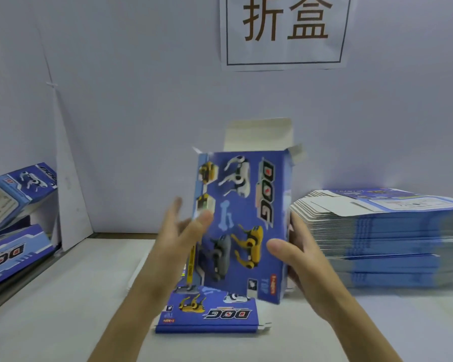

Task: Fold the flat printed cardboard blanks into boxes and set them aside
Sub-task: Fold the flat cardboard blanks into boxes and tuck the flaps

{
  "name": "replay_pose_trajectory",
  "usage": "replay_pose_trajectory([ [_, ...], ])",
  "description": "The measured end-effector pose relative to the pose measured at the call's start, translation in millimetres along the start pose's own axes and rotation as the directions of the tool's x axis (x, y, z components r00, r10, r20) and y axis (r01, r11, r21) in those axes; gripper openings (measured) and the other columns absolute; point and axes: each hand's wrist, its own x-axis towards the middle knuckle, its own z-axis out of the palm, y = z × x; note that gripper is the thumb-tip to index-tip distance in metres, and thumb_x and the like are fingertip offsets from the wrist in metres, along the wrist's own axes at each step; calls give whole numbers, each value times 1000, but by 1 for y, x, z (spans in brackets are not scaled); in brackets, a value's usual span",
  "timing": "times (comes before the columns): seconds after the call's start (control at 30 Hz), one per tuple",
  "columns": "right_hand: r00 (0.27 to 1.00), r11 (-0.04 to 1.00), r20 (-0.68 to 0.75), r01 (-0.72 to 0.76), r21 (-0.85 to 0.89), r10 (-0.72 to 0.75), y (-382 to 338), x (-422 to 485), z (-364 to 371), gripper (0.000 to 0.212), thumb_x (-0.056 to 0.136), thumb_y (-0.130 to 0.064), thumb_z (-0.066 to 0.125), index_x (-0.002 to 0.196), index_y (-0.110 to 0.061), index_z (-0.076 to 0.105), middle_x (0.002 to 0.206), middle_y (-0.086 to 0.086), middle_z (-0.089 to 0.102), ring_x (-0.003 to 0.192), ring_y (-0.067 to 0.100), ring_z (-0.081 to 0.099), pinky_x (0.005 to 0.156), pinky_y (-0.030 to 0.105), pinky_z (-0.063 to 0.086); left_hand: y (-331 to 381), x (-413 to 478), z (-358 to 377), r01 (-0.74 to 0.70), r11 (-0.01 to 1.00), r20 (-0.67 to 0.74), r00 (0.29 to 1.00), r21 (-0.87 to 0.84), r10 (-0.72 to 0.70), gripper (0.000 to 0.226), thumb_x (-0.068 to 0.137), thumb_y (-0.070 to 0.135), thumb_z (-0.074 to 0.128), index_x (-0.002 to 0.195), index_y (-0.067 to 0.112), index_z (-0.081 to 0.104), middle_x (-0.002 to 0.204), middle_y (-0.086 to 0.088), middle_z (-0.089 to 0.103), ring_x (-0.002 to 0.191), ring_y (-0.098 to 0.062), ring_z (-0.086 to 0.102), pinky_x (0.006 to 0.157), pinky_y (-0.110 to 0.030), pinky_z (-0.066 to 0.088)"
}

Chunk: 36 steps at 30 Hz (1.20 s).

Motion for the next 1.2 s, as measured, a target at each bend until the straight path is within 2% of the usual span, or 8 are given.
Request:
replay_pose_trajectory([
  [0.07, 1000, 1000, -17, 4, 14, -4, -4, 0, -4, 83, 45, -53, 90, 119, -36, 57, 115, 0, 71, 102, 25, 71, 71, 29, 59, -5, 2, -2, 119, 990, 143, 981, 79, -130, 62, 63, 59, 79, 113, 31, 56, 103, 3, 72, 94, -11, 68, 91, -36, 50],
  [0.23, 1000, 999, 1, -26, 34, 26, -3, 0, -9, 94, 45, -60, 89, 126, -30, 51, 117, 2, 70, 102, 27, 70, 70, 30, 59, -6, -6, 6, -64, 994, 220, 975, 89, 43, 28, 82, 43, 53, 87, 16, 59, 64, 4, 64, 57, -7, 59, 57, -17, 48],
  [0.43, 993, 994, -78, -84, 72, 90, 7, 4, -4, 86, 50, -53, 85, 125, -30, 51, 113, -2, 72, 100, 24, 71, 69, 33, 61, -16, 1, 6, -133, 989, 93, 988, 65, 127, 27, 79, 44, 57, 76, 18, 66, 62, 2, 65, 55, -7, 61, 54, -16, 49],
  [0.67, 987, 984, -55, -147, 97, 153, 7, 10, -12, 69, 70, -50, 71, 132, -30, 48, 116, 2, 71, 98, 28, 72, 65, 37, 61, -15, 2, -27, 307, 947, 373, 871, 95, -320, 68, 58, 55, 74, 118, 30, 55, 92, 6, 75, 93, -29, 71, 76, -36, 59],
  [0.83, 957, 960, -83, -277, 35, 279, 16, 14, -10, 94, 51, -68, 80, 133, -54, 35, 104, 2, 72, 83, 31, 74, 56, 38, 58, 5, 3, -64, 254, 960, -1, 967, -120, -256, 46, 64, 46, 78, 99, 17, 72, 92, -15, 74, 75, -36, 72, 61, -32, 60],
  [0.93, 933, 943, -137, -331, 30, 332, 24, 19, -10, 102, 47, -66, 81, 136, -54, 32, 104, 4, 69, 79, 32, 74, 55, 39, 58, 18, 18, -99, 41, 895, -358, 908, -444, -219, 25, 77, 41, 70, 89, 19, 65, 86, -13, 71, 61, -31, 71, 55, -38, 60],
  [1.07, 906, 924, -183, -376, 67, 382, 27, 25, -10, 90, 45, -65, 66, 130, -54, 37, 110, 7, 65, 73, 36, 74, 51, 42, 57, 46, 55, -143, -356, 773, -577, 817, -525, -16, 44, 89, 57, 55, 123, 29, 52, 126, -2, 58, 101, -21, 62, 93, -44, 47],
  [1.2, 905, 924, -184, -375, 79, 383, 27, 28, -9, 79, 48, -59, 61, 125, -53, 42, 111, 10, 64, 68, 38, 73, 47, 42, 56, 38, 75, -139, -260, 930, -540, 838, -259, 84, 82, 85, 52, 62, 151, 30, 19, 154, 1, 31, 137, -19, 36, 108, -50, 34],
])
